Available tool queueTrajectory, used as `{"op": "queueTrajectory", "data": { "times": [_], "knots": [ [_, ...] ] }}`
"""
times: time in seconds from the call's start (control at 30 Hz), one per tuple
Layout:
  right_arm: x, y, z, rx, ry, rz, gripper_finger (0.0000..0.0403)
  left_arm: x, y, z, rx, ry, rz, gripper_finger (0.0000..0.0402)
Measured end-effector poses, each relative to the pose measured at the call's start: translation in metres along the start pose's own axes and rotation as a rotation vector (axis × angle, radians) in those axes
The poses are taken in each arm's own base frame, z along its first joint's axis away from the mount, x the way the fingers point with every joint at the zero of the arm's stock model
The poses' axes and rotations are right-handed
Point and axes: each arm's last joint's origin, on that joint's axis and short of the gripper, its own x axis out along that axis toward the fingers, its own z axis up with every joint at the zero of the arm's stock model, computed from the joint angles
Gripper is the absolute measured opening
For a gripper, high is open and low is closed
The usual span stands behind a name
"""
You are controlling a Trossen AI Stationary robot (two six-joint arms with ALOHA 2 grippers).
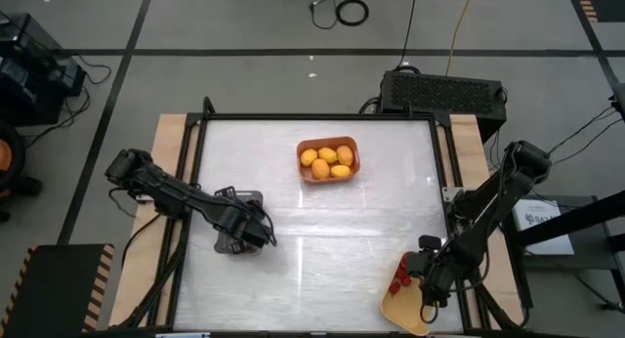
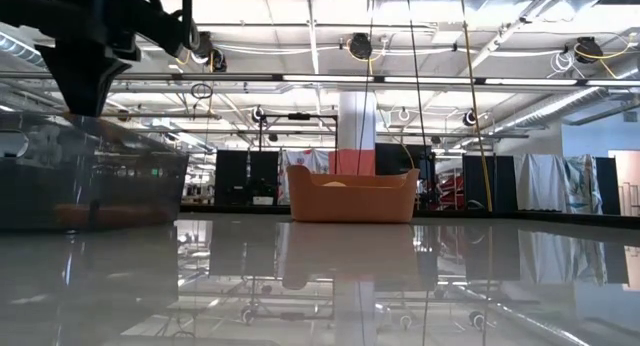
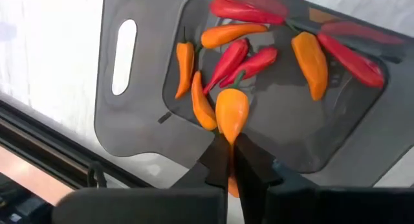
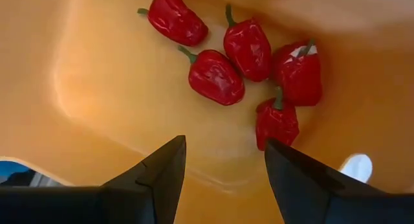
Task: Sort produce into baskets
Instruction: Put the yellow chili pepper into the black bin, then adjust the yellow bin
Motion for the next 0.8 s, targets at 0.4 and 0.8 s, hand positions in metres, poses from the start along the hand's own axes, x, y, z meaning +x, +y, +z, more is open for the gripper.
{"op": "queueTrajectory", "data": {
  "times": [0.4, 0.8],
  "knots": [
    [0.001, 0.0, 0.001, -0.198, -0.009, -0.013, 0.0201, 0.0, 0.0, 0.0, -0.006, -0.01, 0.007, 0.0131],
    [0.001, -0.007, 0.011, -0.426, -0.082, -0.092, 0.0201, 0.0, 0.0, 0.0, -0.028, -0.014, 0.013, 0.0137]
  ]
}}
